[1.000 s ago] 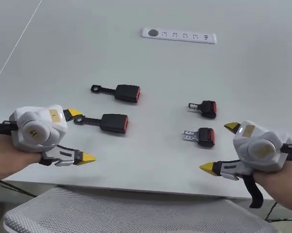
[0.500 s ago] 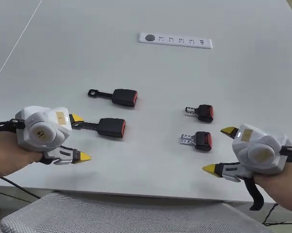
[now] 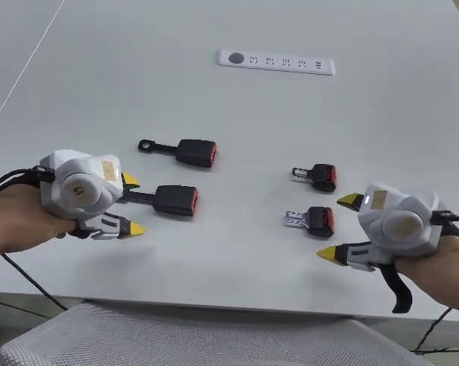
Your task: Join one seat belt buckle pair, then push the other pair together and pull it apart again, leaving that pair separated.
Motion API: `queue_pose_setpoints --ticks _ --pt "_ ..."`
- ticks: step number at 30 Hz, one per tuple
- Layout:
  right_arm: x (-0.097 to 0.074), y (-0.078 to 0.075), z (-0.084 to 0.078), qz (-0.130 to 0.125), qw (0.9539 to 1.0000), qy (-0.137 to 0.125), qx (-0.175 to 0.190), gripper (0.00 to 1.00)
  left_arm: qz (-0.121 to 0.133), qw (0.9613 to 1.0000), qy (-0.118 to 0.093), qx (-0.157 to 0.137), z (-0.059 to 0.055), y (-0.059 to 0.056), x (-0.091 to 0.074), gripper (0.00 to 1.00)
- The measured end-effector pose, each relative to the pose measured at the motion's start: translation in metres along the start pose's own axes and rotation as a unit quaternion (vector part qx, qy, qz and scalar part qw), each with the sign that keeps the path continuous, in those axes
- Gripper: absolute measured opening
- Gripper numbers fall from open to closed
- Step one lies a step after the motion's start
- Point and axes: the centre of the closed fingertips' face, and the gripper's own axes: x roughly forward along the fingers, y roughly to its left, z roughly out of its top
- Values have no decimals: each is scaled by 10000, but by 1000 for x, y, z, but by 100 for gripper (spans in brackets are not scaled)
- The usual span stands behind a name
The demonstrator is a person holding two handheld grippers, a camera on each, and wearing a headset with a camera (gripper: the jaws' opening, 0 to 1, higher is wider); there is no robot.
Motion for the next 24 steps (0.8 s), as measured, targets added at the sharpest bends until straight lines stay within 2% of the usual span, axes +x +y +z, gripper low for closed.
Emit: queue_pose_setpoints --ticks 3,7,9,13,19,24 --pt "2 -4 0 49 10000 52 -58 57 72 9999 -7 87 3 7 3 49" --pt "5 -9 -4 128 9997 129 -158 55 9 9999 -4 107 6 14 6 38" --pt "7 -12 -6 127 9996 163 -188 55 -6 9997 59 242 6 16 8 39" --pt "6 -14 -6 216 9994 202 -185 54 -179 9992 103 336 10 17 14 38" --pt "11 -9 -10 446 9982 325 -231 52 -378 9980 41 506 14 21 24 35" --pt "16 -7 -14 615 9970 434 -182 48 -481 9971 75 593 11 25 31 33"
